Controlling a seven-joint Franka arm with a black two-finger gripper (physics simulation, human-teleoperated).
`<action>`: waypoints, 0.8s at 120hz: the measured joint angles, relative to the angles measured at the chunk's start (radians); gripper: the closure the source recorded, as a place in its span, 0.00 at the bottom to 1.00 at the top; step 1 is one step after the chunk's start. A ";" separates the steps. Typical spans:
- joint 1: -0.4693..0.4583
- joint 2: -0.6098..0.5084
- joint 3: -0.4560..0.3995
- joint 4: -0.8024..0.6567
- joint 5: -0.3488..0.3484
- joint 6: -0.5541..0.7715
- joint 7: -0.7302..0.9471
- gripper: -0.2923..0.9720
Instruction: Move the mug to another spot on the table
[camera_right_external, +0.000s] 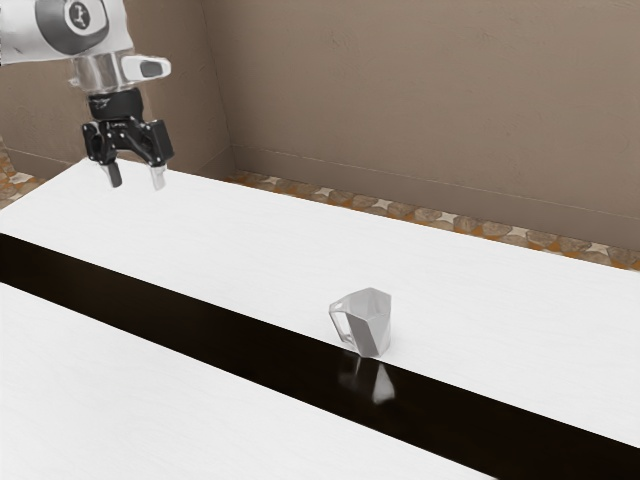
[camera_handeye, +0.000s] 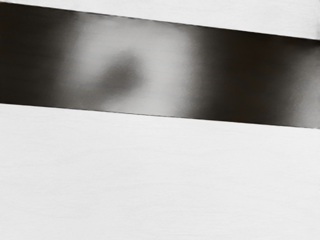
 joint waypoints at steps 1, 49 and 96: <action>-0.002 0.000 0.000 -0.001 0.000 0.009 0.001 0.24; -0.004 -0.094 -0.045 -0.270 0.028 0.350 0.071 0.25; -0.031 0.018 -0.184 -0.333 0.026 0.591 0.314 0.25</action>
